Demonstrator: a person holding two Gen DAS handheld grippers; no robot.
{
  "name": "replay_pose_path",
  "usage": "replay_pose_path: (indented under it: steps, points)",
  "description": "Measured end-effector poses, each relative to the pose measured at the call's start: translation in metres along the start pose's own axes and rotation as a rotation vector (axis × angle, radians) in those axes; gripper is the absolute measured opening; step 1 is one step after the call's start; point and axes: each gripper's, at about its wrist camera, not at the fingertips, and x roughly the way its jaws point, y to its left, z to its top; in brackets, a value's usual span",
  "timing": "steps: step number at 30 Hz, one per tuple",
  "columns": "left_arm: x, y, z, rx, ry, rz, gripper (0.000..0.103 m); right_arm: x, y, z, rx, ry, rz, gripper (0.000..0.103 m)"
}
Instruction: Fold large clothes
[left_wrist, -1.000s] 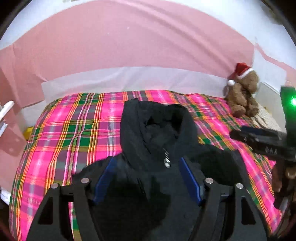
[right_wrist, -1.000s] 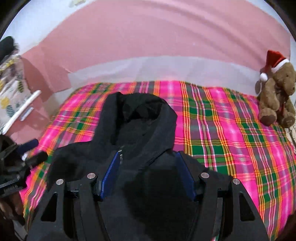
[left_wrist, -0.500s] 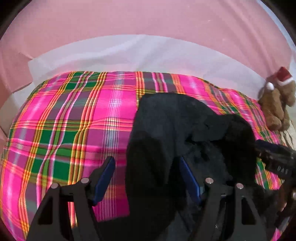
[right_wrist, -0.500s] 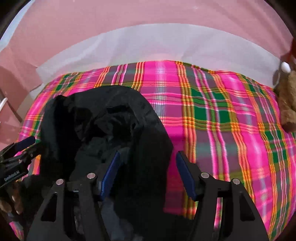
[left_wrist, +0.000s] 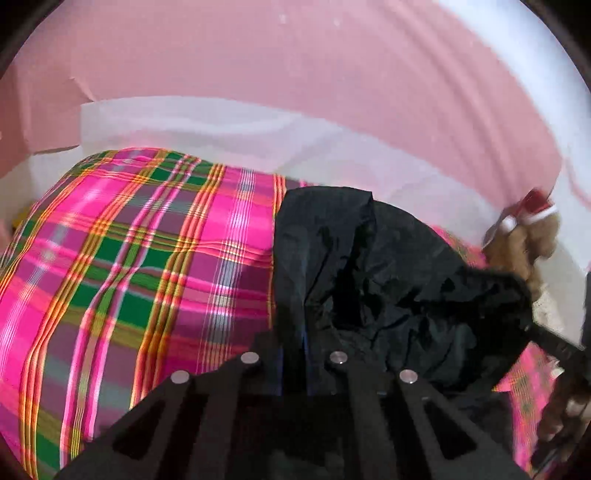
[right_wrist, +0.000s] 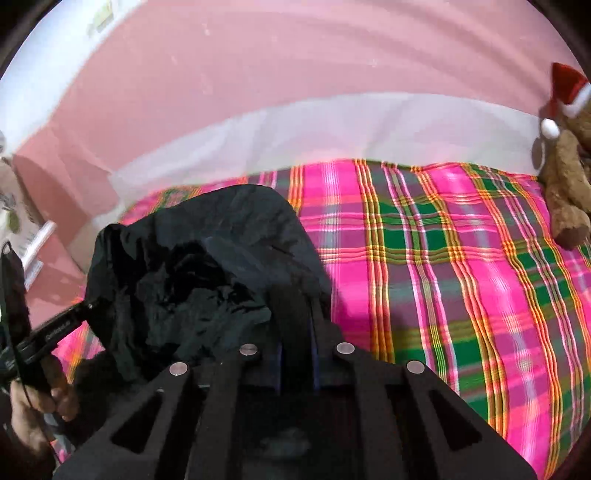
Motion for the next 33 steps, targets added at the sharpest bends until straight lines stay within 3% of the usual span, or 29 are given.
replay_pose_path:
  steps: [8, 12, 18, 23, 29, 33]
  points:
    - [-0.099, 0.008, -0.053, 0.022, -0.076, -0.079, 0.008, -0.091, 0.006, -0.067, 0.032, -0.09, 0.071, 0.01]
    - [-0.124, 0.013, -0.096, 0.042, -0.084, -0.085, 0.008, -0.106, 0.004, -0.114, 0.03, -0.068, 0.071, 0.01]
    - [-0.125, 0.04, -0.149, -0.044, 0.031, -0.048, 0.013, -0.09, -0.002, -0.173, 0.04, 0.079, 0.09, 0.013]
    - [-0.147, 0.065, -0.185, -0.1, 0.109, -0.018, 0.014, -0.107, -0.015, -0.205, 0.043, 0.131, 0.092, 0.02]
    - [-0.188, 0.066, -0.186, -0.078, 0.043, 0.006, 0.014, -0.143, -0.016, -0.203, 0.045, 0.072, 0.083, 0.02]
    - [-0.185, 0.028, -0.156, -0.001, -0.008, -0.055, 0.041, -0.141, 0.015, -0.177, 0.001, 0.015, 0.109, 0.022]
